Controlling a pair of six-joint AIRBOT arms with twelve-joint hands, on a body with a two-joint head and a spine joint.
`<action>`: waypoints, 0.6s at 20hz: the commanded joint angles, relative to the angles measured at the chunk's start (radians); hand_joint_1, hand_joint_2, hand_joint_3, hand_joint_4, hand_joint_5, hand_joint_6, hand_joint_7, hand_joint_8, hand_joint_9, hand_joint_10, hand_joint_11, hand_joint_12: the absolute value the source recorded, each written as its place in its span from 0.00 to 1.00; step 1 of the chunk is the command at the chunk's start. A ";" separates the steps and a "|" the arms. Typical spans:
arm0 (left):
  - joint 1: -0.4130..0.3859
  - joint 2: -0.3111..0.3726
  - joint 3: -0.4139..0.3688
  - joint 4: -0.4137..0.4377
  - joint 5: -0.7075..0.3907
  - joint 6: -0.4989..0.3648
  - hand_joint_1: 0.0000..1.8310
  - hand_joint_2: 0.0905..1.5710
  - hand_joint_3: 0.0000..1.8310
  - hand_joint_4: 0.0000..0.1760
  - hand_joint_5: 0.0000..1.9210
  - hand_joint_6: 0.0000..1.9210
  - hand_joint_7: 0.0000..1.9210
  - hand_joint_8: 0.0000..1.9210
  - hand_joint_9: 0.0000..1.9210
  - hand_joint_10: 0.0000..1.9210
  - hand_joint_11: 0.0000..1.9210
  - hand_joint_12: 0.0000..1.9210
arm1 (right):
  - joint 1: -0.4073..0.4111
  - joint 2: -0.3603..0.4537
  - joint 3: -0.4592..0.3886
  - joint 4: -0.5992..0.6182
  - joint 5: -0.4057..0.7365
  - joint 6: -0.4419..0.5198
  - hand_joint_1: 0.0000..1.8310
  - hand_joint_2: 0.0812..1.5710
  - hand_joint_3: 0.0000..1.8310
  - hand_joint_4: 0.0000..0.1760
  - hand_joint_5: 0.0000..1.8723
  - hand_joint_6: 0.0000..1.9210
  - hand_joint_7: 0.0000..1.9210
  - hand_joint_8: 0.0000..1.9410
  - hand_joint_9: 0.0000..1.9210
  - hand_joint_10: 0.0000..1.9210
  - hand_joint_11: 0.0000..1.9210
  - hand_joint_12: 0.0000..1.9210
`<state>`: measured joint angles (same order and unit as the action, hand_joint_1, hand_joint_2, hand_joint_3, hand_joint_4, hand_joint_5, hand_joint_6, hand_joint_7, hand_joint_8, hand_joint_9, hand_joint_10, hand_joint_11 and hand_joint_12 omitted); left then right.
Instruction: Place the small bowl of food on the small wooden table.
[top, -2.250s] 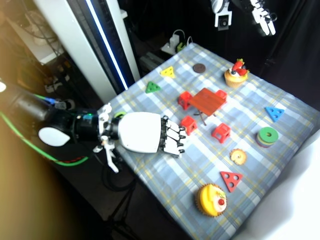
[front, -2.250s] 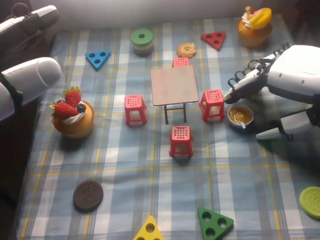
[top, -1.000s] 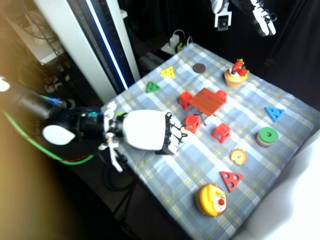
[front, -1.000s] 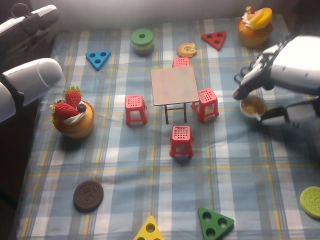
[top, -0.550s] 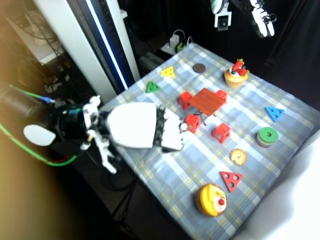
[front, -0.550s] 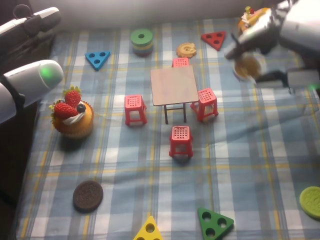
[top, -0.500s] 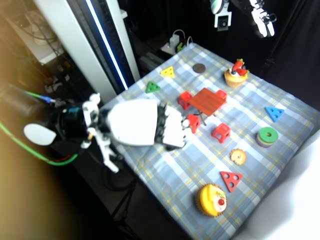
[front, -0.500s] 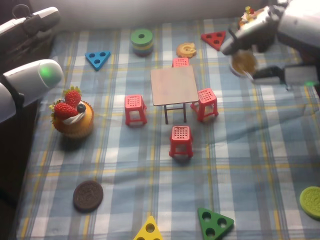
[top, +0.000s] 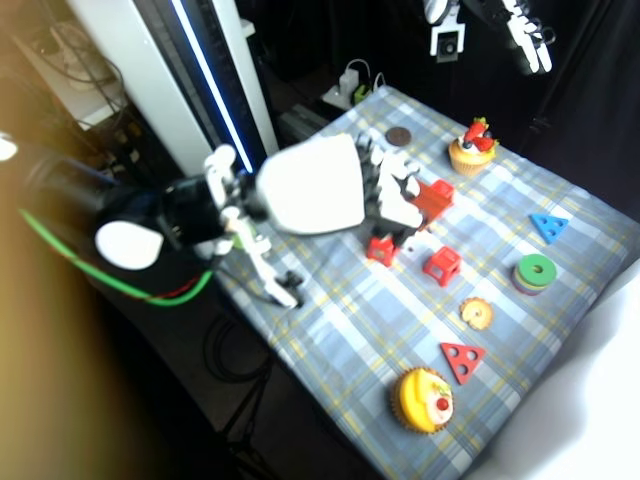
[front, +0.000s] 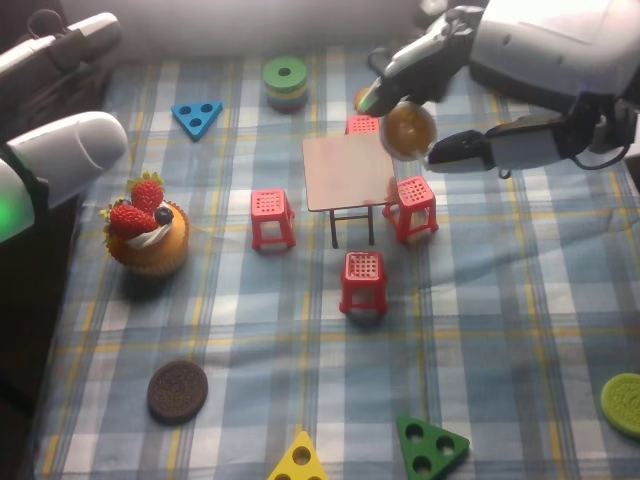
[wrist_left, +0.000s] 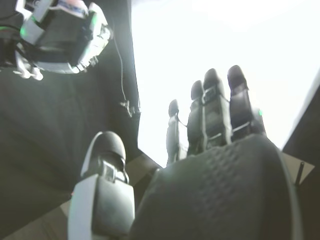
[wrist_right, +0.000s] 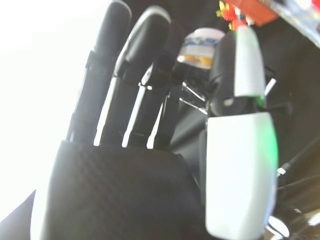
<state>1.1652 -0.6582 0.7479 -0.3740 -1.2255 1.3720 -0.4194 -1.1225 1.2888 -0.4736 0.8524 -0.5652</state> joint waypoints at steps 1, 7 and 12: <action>-0.014 -0.002 0.006 0.004 -0.117 -0.007 0.10 0.73 0.00 0.98 0.11 0.00 0.12 0.00 0.11 0.00 0.00 0.11 | 0.022 0.000 0.004 0.037 0.110 0.002 0.69 0.65 0.00 0.01 0.59 0.39 0.61 0.36 0.61 0.36 0.43 0.74; -0.019 -0.007 0.011 0.005 -0.108 -0.007 0.11 0.73 0.00 1.00 0.09 0.00 0.12 0.00 0.11 0.00 0.00 0.10 | 0.047 -0.040 0.017 0.008 0.090 0.002 0.69 0.64 0.00 0.00 0.60 0.35 0.65 0.31 0.58 0.23 0.29 0.66; -0.020 -0.007 0.011 0.005 -0.108 -0.007 0.13 0.72 0.00 1.00 0.09 0.00 0.13 0.00 0.12 0.00 0.00 0.09 | 0.050 -0.049 0.021 0.003 0.083 0.002 0.69 0.64 0.00 0.00 0.59 0.38 0.65 0.31 0.64 0.11 0.33 0.65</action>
<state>1.1591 -0.6613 0.7532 -0.3748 -1.2114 1.3716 -0.3889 -1.1748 1.3090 -0.5110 0.8326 -0.5629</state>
